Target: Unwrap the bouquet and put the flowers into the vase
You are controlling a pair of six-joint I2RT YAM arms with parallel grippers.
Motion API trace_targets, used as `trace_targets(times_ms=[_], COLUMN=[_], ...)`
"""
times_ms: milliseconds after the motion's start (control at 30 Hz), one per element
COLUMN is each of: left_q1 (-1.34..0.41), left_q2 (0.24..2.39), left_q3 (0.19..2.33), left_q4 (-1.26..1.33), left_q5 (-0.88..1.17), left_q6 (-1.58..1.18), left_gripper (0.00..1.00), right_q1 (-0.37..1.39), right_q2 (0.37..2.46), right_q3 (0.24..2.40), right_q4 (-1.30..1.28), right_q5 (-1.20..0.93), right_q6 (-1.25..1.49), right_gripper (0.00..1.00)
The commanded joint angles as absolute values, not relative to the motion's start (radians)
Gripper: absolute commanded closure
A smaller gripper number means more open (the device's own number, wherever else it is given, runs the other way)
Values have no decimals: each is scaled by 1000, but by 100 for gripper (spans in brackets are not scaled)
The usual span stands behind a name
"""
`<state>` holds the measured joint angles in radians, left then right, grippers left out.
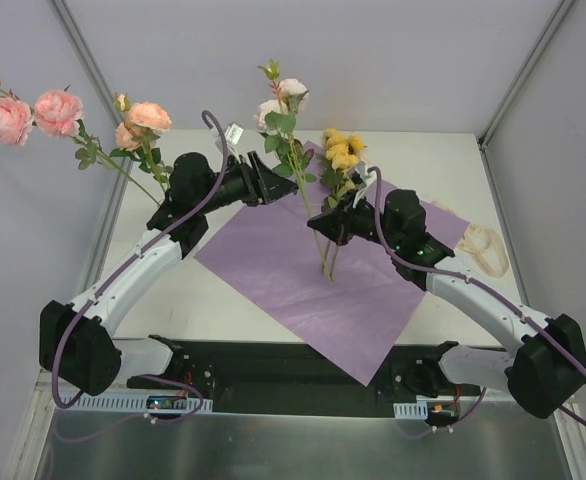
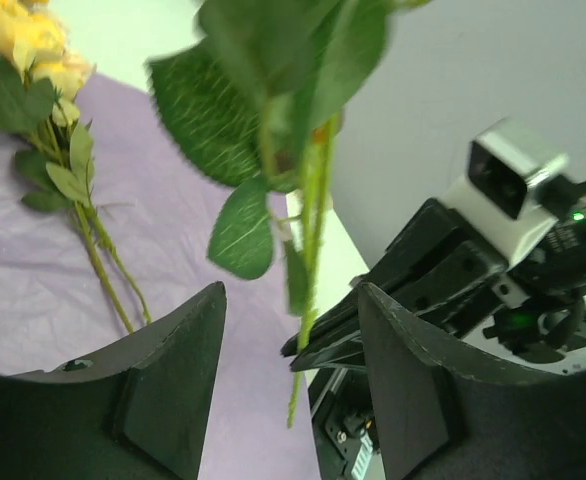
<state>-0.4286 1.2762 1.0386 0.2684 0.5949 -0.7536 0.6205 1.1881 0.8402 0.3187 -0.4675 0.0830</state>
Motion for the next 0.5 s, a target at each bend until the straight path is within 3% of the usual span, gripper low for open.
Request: trace_targets(times_ms=[0, 200, 467], left_q1=[-445, -454, -472], left_q2=[1218, 1255, 1269], left_q3=[1032, 1080, 1117], left_q4=[382, 362, 360], left_q5=[523, 526, 518], left_q6=[-779, -788, -782], left_gripper=[45, 41, 66], right_q1=[630, 646, 652], right_q2=[1144, 1118, 1112], right_q3=[827, 822, 816], right_q4=[379, 379, 376], right_q5=[-474, -477, -485], right_q6=[48, 45, 35], right_gripper=[99, 99, 99])
